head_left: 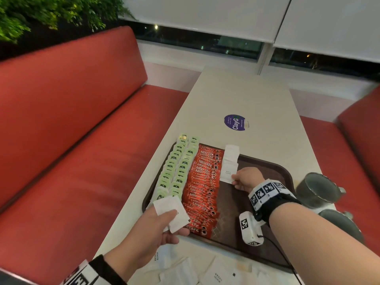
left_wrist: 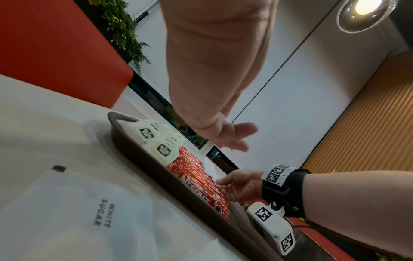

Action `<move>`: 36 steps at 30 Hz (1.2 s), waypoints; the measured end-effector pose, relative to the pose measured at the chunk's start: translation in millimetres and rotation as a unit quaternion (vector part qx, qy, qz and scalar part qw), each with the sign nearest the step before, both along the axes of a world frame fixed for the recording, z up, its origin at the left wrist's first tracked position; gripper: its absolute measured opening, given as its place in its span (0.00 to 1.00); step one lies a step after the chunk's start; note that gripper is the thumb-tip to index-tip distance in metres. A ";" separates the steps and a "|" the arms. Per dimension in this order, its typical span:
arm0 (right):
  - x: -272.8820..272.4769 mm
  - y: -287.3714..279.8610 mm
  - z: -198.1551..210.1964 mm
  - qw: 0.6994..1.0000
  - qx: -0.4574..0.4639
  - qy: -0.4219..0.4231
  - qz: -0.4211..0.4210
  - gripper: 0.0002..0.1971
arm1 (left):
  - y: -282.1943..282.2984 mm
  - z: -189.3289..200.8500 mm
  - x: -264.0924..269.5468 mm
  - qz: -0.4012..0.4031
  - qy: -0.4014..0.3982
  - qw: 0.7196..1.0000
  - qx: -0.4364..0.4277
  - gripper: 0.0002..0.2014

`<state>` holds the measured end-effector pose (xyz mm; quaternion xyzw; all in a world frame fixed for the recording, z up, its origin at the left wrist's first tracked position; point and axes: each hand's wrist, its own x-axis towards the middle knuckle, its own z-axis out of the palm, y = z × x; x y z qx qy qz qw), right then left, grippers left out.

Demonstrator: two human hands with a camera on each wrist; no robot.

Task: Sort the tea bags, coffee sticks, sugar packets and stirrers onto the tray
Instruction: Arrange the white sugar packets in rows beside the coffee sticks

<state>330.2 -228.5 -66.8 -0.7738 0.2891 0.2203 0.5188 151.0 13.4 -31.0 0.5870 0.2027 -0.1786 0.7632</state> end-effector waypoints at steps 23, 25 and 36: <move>-130.5 44.6 52.3 0.944 0.115 -0.182 0.251 0.12 | -28.9 3.8 16.5 -0.073 -0.020 0.996 0.042 0.09; -124.0 38.1 52.9 0.955 0.138 -0.172 0.199 0.11 | -25.9 3.4 17.0 -0.052 -0.010 0.998 0.030 0.08; -32.8 -9.6 -0.3 0.990 -0.037 -0.130 -0.039 0.10 | -17.3 0.4 12.4 -0.026 0.002 1.000 0.013 0.12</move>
